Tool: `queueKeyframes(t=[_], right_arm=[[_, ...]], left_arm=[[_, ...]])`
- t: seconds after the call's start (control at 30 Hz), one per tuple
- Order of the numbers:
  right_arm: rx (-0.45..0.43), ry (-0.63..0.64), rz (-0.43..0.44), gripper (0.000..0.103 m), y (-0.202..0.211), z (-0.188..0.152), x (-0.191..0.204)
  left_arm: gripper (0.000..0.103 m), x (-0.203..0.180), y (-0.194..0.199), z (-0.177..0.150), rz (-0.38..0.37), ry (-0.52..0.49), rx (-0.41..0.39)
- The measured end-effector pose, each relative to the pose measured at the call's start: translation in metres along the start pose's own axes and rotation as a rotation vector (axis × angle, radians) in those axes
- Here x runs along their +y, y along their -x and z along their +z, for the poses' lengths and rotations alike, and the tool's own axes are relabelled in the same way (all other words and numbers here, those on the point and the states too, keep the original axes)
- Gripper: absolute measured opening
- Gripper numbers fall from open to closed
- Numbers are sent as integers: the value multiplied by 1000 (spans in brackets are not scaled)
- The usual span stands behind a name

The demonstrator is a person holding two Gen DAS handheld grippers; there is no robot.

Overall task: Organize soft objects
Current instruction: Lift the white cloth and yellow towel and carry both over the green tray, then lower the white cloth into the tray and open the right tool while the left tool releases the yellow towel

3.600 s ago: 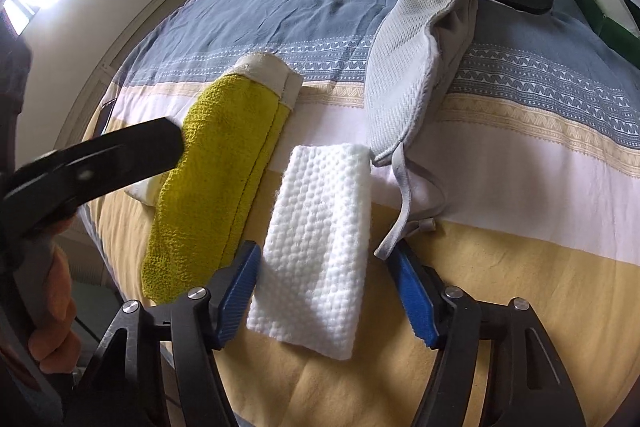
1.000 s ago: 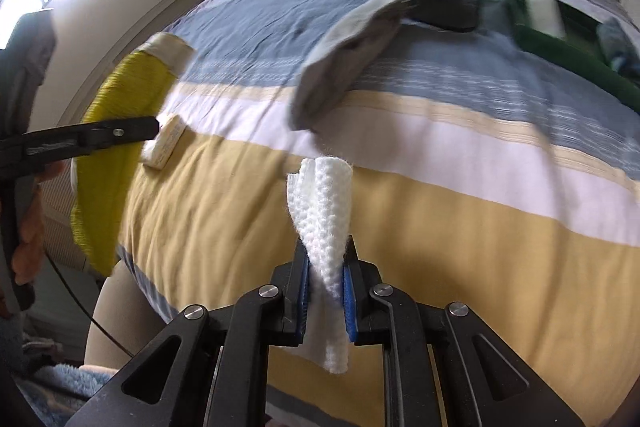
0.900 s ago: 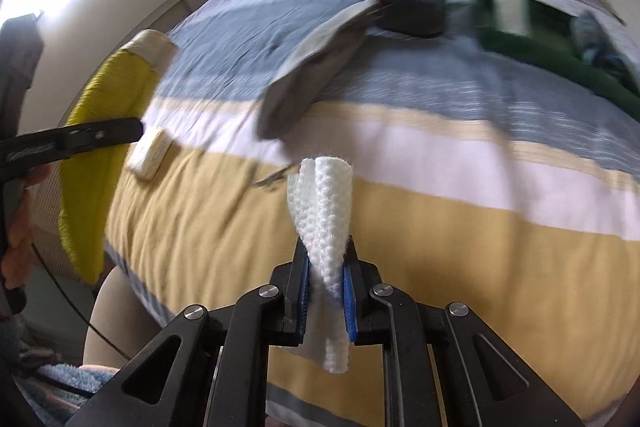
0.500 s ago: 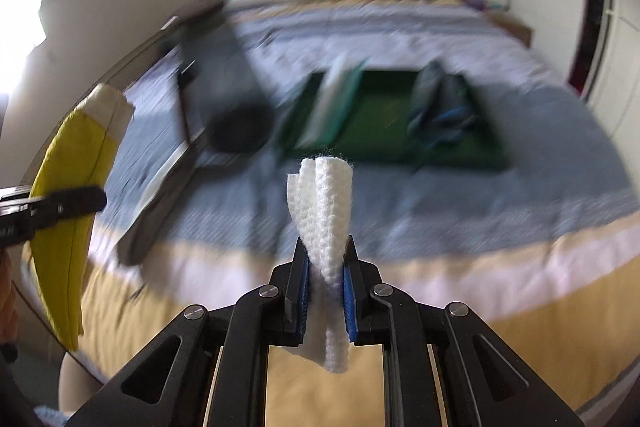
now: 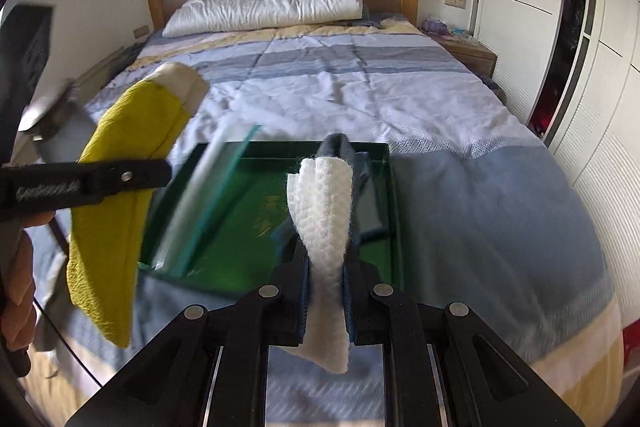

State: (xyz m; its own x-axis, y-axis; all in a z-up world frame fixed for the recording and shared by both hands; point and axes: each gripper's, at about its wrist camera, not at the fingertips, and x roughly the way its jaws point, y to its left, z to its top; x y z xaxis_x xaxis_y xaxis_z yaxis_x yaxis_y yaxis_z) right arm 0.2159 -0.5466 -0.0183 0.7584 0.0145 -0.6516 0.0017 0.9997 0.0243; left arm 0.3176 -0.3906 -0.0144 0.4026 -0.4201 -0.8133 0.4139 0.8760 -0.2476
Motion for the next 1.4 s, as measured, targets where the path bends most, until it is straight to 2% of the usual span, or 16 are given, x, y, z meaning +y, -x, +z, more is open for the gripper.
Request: queueKeyframes(t=[0.17, 0.4, 0.63, 1.4], right_arm=[[34, 43, 13, 13, -55, 17, 2], [55, 44, 31, 13, -109, 30, -9], [59, 44, 27, 13, -117, 27, -8], [89, 73, -16, 14, -150, 32, -5]], left_arm=[[15, 2, -53, 11, 52, 22, 42], [15, 3, -92, 11, 66, 56, 69], [15, 1, -102, 5, 113, 31, 76], [16, 9, -127, -7, 148, 42, 106]])
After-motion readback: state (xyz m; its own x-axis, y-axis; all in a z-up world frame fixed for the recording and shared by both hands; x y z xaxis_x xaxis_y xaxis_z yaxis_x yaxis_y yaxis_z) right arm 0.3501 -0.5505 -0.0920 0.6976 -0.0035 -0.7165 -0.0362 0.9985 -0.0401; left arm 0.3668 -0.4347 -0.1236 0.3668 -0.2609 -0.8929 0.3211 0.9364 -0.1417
